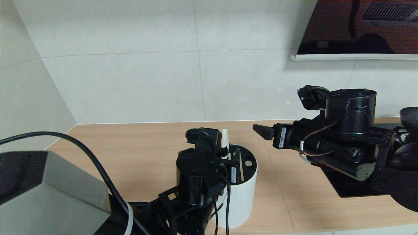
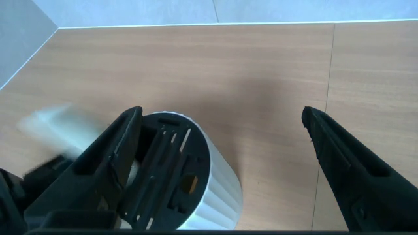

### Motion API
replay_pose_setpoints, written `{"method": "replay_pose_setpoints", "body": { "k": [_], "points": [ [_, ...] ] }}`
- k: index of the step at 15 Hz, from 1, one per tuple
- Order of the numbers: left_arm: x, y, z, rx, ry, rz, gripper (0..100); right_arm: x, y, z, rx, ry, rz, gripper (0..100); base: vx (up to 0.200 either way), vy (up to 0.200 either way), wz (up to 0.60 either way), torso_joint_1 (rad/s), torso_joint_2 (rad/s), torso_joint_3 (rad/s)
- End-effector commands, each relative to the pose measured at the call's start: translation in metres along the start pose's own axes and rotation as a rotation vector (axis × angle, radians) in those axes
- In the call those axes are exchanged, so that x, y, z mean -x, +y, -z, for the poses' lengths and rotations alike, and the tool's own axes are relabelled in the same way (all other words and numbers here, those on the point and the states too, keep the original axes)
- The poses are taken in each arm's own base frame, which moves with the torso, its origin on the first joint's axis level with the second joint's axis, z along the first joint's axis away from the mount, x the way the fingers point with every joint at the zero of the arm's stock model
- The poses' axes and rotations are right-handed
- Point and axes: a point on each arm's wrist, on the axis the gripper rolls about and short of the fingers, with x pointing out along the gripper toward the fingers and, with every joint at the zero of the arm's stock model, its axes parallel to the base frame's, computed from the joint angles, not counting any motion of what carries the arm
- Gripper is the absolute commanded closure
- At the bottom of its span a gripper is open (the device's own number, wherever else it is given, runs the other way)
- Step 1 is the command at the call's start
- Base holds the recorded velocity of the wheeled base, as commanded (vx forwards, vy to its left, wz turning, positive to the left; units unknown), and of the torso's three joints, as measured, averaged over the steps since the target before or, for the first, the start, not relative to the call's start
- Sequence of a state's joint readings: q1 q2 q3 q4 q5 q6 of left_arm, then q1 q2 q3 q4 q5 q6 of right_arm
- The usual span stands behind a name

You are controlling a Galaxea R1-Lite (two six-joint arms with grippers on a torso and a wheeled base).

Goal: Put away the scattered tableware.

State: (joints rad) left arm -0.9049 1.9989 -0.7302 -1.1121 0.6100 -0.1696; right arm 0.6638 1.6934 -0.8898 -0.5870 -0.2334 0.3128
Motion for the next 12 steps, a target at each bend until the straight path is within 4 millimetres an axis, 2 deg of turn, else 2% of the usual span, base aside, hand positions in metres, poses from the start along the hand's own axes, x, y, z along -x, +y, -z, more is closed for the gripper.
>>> {"method": "replay_pose_setpoints", "body": {
  "k": [1, 5, 8, 9, 12],
  "points": [
    [0.001, 0.0, -0.002, 0.004, -0.006, 0.001, 0, 0.0, 0.0, 0.0, 0.0, 0.001, 0.0, 0, 0.0, 0.0, 0.0, 0.0, 0.0, 0.0],
    [0.003, 0.001, -0.009, 0.016, -0.024, 0.004, 0, 0.0, 0.0, 0.0, 0.001, 0.0, -0.001, 0, 0.0, 0.0, 0.0, 0.0, 0.0, 0.0],
    [0.01, 0.009, -0.032, 0.051, -0.075, -0.005, 0, 0.0, 0.0, 0.0, -0.001, -0.002, 0.002, 0, 0.0, 0.0, 0.0, 0.0, 0.0, 0.0],
    [0.019, 0.023, -0.055, 0.083, -0.121, -0.026, 0, 0.004, 0.0, -0.004, -0.002, -0.018, 0.005, 0, 0.0, 0.0, 0.0, 0.0, 0.0, 0.0],
    [0.048, 0.07, -0.096, 0.13, -0.214, -0.045, 0, 0.015, -0.002, -0.014, -0.011, -0.057, 0.013, 0, 0.0, 0.0, 0.0, 0.0, 0.0, 0.0]
  ]
}}
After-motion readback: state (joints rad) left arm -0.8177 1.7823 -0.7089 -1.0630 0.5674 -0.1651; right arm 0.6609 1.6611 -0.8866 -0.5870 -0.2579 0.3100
